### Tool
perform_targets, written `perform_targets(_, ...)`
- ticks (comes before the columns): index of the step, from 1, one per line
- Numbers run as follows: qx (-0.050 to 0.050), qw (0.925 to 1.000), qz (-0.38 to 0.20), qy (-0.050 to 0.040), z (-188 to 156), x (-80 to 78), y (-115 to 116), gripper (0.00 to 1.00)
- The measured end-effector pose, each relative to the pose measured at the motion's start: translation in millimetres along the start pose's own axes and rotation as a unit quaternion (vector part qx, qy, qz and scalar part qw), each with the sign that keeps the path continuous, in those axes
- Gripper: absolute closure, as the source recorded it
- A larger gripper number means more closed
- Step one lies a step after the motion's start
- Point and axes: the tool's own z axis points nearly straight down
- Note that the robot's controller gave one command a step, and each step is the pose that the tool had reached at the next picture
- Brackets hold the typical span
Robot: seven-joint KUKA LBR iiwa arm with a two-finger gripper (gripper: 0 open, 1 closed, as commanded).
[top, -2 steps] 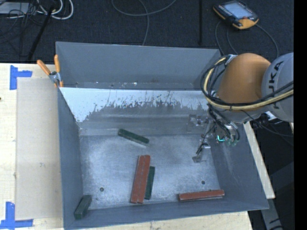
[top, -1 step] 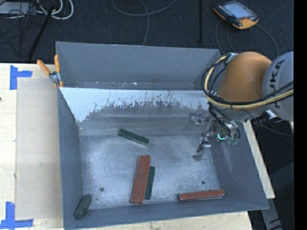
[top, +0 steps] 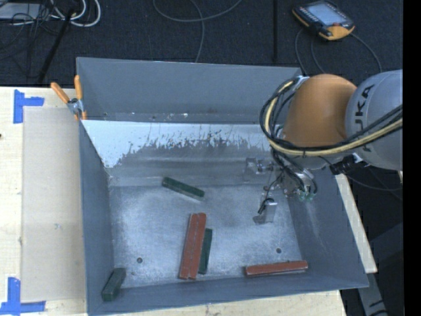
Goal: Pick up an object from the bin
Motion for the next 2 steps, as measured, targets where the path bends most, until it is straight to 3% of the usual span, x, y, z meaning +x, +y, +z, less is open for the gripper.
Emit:
perform_targets(1, -0.002, 0.9998, -0.022, -0.0005, 25, -6.1, 29, 0.00)
perform_targets(2, -0.001, 0.9999, -0.011, -0.0002, 33, -24.6, 52, 0.00)
